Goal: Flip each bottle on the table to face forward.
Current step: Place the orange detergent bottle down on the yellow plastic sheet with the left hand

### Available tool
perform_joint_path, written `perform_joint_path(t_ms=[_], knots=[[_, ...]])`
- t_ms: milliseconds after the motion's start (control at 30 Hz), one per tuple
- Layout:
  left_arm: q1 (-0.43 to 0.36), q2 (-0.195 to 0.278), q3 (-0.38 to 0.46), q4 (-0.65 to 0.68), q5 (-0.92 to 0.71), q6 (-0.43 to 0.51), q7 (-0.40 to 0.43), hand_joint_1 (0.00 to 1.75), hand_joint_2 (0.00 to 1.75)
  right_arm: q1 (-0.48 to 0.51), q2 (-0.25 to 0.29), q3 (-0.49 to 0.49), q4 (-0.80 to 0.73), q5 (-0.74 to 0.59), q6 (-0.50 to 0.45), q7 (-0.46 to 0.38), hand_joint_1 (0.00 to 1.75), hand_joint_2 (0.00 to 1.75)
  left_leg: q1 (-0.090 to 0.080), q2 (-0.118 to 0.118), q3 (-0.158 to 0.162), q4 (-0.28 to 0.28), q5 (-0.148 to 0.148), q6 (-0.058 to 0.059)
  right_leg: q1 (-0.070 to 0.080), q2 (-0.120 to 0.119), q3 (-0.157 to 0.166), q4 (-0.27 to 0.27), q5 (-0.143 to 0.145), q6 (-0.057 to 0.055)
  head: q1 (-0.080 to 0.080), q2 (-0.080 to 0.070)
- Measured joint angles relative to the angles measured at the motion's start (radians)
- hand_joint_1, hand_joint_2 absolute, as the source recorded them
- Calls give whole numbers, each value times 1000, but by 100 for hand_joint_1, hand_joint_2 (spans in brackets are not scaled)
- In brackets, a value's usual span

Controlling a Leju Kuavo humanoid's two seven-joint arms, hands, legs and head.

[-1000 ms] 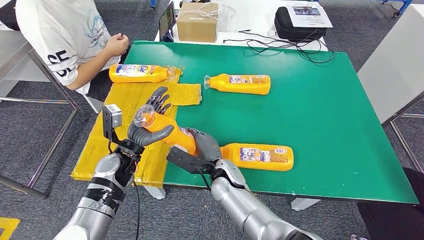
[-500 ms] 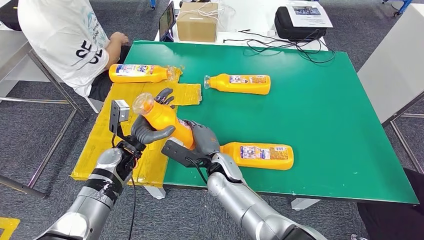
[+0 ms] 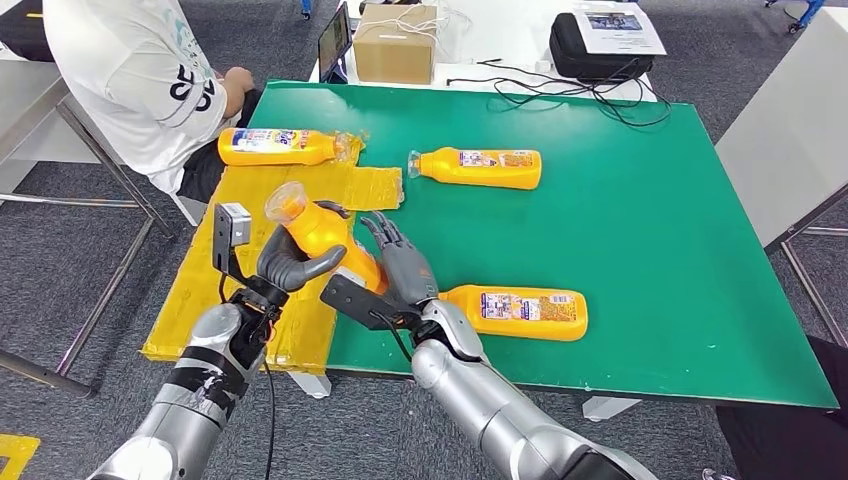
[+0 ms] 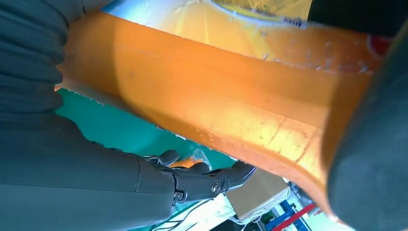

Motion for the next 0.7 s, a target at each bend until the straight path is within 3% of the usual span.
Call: perform_joint_path(t_ms=[700], knots=[[11, -3, 8, -24, 1, 1, 0, 175, 175, -1, 0, 0, -3, -4, 0, -1, 0, 175, 0, 0, 0, 0, 0, 0, 0, 0, 0, 0, 0, 0, 0, 0]])
